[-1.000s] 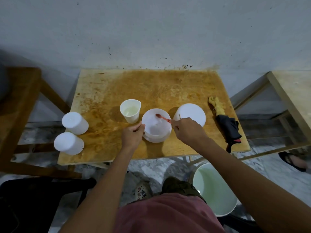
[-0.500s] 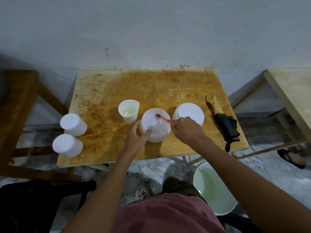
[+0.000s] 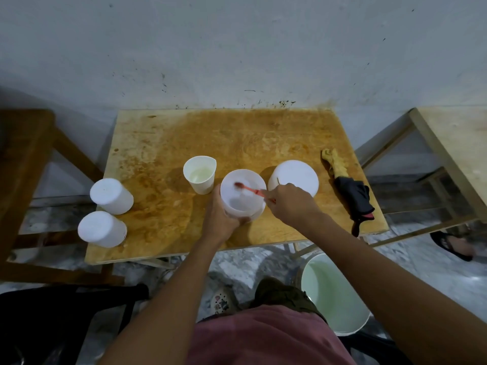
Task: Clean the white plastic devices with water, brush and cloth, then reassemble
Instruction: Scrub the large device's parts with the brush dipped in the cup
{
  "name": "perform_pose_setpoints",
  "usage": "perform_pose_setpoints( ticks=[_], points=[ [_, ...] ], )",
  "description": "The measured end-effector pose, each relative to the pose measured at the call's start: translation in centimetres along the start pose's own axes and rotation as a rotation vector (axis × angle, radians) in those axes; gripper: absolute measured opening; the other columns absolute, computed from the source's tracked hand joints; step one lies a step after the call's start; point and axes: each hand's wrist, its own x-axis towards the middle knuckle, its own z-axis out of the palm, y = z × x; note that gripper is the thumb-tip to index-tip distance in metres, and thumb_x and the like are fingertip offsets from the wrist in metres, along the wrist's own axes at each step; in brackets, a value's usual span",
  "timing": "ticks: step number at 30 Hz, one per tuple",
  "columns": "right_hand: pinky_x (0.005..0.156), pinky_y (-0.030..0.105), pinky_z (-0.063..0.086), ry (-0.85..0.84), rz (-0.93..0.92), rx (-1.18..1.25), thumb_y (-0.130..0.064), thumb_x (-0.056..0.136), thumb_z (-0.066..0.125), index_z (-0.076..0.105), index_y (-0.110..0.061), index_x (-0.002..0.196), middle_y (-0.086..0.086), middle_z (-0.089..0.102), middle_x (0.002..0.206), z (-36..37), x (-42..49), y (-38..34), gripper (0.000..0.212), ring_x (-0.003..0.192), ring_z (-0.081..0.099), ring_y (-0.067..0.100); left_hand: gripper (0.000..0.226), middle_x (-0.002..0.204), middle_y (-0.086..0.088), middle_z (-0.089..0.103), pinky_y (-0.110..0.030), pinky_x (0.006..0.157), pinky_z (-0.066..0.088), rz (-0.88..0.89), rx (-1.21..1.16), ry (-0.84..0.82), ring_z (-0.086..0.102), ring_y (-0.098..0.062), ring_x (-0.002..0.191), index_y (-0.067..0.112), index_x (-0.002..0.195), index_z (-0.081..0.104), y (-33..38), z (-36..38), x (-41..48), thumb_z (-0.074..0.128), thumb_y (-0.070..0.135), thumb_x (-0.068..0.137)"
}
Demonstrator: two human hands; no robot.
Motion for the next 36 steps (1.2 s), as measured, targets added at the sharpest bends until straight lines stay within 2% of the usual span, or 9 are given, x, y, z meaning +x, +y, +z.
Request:
perform_pose_setpoints(
  ticks=[4, 10, 14, 17, 19, 22, 27, 31, 36],
  points=[
    [0.063, 0.033, 0.044, 0.003, 0.106, -0.148, -0.032, 0.1, 0.044, 0.062, -0.021, 0.128, 0.009, 0.064, 0.108, -1.2, 0.7, 1.2, 0.035, 0.095, 0.064, 0.026, 0.115, 0.14, 0.004, 0.045, -0.042, 0.105, 0.044, 0.01, 0.022, 0.012, 0.044, -0.017, 0.129, 0.031, 0.143, 0.029, -0.2, 0.0, 0.1, 0.095, 0.03, 0.049],
    [0.055, 0.021, 0.039, -0.239, -0.012, 0.145, -0.034, 0.091, 0.06, 0.077, -0.018, 0.103, 0.003, 0.068, 0.092, -3.6, 0.2, 0.2, 0.026, 0.068, 0.057, 0.009, 0.118, 0.137, 0.009, 0.046, -0.051, 0.093, 0.054, -0.057, -0.048, 0.004, 0.046, -0.018, 0.127, 0.043, 0.139, 0.029, -0.2, 0.3, 0.4, 0.096, 0.045, 0.042],
    [0.066, 0.034, 0.049, -0.116, -0.058, 0.202, -0.024, 0.098, 0.049, 0.068, -0.028, 0.123, 0.006, 0.066, 0.087, -1.2, -0.3, -1.4, 0.032, 0.077, 0.057, 0.02, 0.111, 0.134, 0.007, 0.05, -0.034, 0.095, 0.05, -0.028, 0.009, 0.006, 0.051, -0.013, 0.12, 0.032, 0.138, 0.034, 0.1, 0.2, 0.5, 0.097, 0.035, 0.047],
    [0.062, 0.034, 0.042, 0.009, 0.047, 0.122, -0.022, 0.101, 0.04, 0.059, -0.03, 0.134, 0.01, 0.063, 0.088, -0.1, -0.4, -0.8, 0.039, 0.084, 0.058, 0.026, 0.104, 0.133, 0.001, 0.049, -0.035, 0.095, 0.048, 0.013, 0.049, 0.026, 0.049, -0.016, 0.12, 0.023, 0.136, 0.037, 0.0, 0.2, 0.4, 0.095, 0.016, 0.05],
    [0.062, 0.036, 0.046, 0.014, 0.082, 0.186, -0.023, 0.1, 0.043, 0.061, -0.03, 0.133, 0.011, 0.067, 0.089, 0.2, -0.5, -0.1, 0.038, 0.085, 0.062, 0.027, 0.101, 0.131, 0.0, 0.051, -0.035, 0.095, 0.048, 0.028, 0.063, 0.032, 0.05, -0.017, 0.119, 0.022, 0.134, 0.038, 0.0, 0.2, 0.5, 0.093, 0.015, 0.05],
    [0.063, 0.039, 0.053, -0.047, 0.04, 0.298, -0.023, 0.098, 0.049, 0.065, -0.03, 0.128, 0.003, 0.059, 0.064, 0.2, -1.2, 0.1, 0.035, 0.066, 0.061, 0.023, 0.096, 0.13, 0.002, 0.053, -0.032, 0.094, 0.048, 0.032, 0.061, 0.036, 0.052, -0.015, 0.118, 0.029, 0.129, 0.038, 0.2, 0.2, 0.5, 0.094, 0.021, 0.051],
    [0.048, 0.023, 0.038, 0.025, 0.101, 0.253, -0.023, 0.097, 0.052, 0.066, -0.027, 0.127, 0.001, 0.059, 0.069, 0.6, -1.3, 0.3, 0.033, 0.058, 0.054, 0.015, 0.097, 0.131, 0.0, 0.054, -0.033, 0.098, 0.047, 0.059, 0.042, 0.046, 0.051, -0.014, 0.118, 0.024, 0.132, 0.04, 0.6, 0.1, 0.5, 0.095, 0.016, 0.052],
    [0.051, 0.026, 0.046, -0.012, 0.079, 0.341, -0.023, 0.096, 0.054, 0.071, -0.022, 0.119, 0.003, 0.064, 0.069, 0.6, -1.7, 0.0, 0.029, 0.059, 0.058, 0.019, 0.101, 0.133, 0.004, 0.053, -0.028, 0.096, 0.045, 0.024, 0.029, 0.025, 0.05, -0.012, 0.12, 0.025, 0.137, 0.037, 0.6, 0.3, 0.6, 0.095, 0.021, 0.054],
    [0.056, 0.032, 0.044, 0.067, 0.076, 0.121, -0.024, 0.101, 0.043, 0.06, -0.032, 0.132, 0.007, 0.058, 0.079, 0.9, -1.3, -0.3, 0.037, 0.07, 0.053, 0.02, 0.103, 0.133, 0.006, 0.052, -0.03, 0.098, 0.045, 0.016, 0.048, 0.028, 0.05, -0.013, 0.121, 0.029, 0.135, 0.037, 0.1, 0.3, 0.6, 0.094, 0.024, 0.05]
  ],
)
